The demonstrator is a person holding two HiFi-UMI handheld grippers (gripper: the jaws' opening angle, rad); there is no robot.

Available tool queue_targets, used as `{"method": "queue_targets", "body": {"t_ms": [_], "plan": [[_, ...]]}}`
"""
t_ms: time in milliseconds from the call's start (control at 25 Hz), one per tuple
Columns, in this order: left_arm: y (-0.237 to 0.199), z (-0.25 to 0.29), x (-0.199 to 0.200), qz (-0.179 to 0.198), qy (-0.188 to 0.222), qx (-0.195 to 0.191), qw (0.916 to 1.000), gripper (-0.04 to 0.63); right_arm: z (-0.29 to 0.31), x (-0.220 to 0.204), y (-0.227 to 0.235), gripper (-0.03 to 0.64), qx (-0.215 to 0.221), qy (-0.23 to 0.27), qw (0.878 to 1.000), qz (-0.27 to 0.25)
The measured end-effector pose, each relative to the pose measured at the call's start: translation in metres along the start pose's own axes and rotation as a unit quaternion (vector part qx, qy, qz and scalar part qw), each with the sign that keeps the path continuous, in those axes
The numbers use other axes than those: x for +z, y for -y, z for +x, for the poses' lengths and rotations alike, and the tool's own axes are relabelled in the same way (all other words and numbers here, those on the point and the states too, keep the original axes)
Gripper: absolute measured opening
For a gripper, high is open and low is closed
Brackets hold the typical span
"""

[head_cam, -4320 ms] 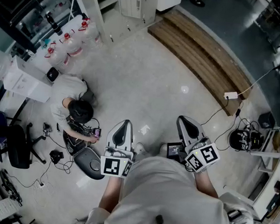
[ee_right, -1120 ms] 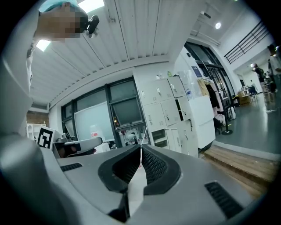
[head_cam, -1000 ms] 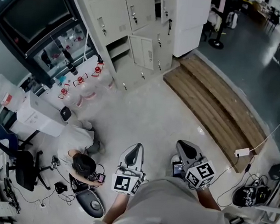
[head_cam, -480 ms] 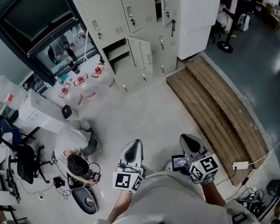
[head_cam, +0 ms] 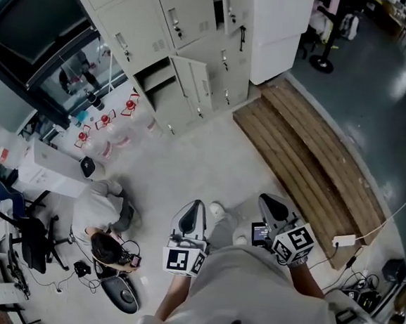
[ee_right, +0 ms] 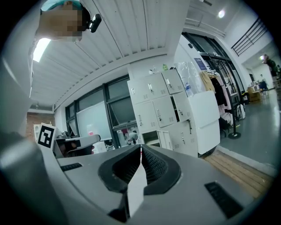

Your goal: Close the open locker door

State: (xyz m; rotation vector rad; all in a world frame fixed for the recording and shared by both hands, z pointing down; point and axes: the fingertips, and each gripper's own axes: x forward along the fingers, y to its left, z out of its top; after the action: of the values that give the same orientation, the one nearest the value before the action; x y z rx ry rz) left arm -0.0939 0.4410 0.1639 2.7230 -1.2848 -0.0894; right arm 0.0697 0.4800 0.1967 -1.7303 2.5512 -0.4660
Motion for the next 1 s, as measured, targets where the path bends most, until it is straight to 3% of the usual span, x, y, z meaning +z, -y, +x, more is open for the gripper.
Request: {"method": "queue_targets", "body": {"t_ms": [240,560,800,1000], "plan": [[-0.027,0.055,-0.007,-0.012,-0.005,-0.001,0.9999,0.008,0.043,-0.001,0.037,0.029,-0.011,-0.014,1.0,0.004],[-0.084,0.147,0.01,-0.021,0.011,0.005,0.9997,0.008,0.132,0.04,0.084,0.029,-0.009,-0.021,1.0,-0.019],[-0.103,0.203,0.015,0.008,0.003,-0.036,0.9993,0.008,0.181,0.064,0.107,0.029,-0.022,-0.01,0.999,-0.027],[-0.124,0.228,0.025,0.012,0.011,-0.033,0.9993,0.008,0.208,0.067,0.117,0.029,-0.012,-0.011,0.999,-0.028]]}}
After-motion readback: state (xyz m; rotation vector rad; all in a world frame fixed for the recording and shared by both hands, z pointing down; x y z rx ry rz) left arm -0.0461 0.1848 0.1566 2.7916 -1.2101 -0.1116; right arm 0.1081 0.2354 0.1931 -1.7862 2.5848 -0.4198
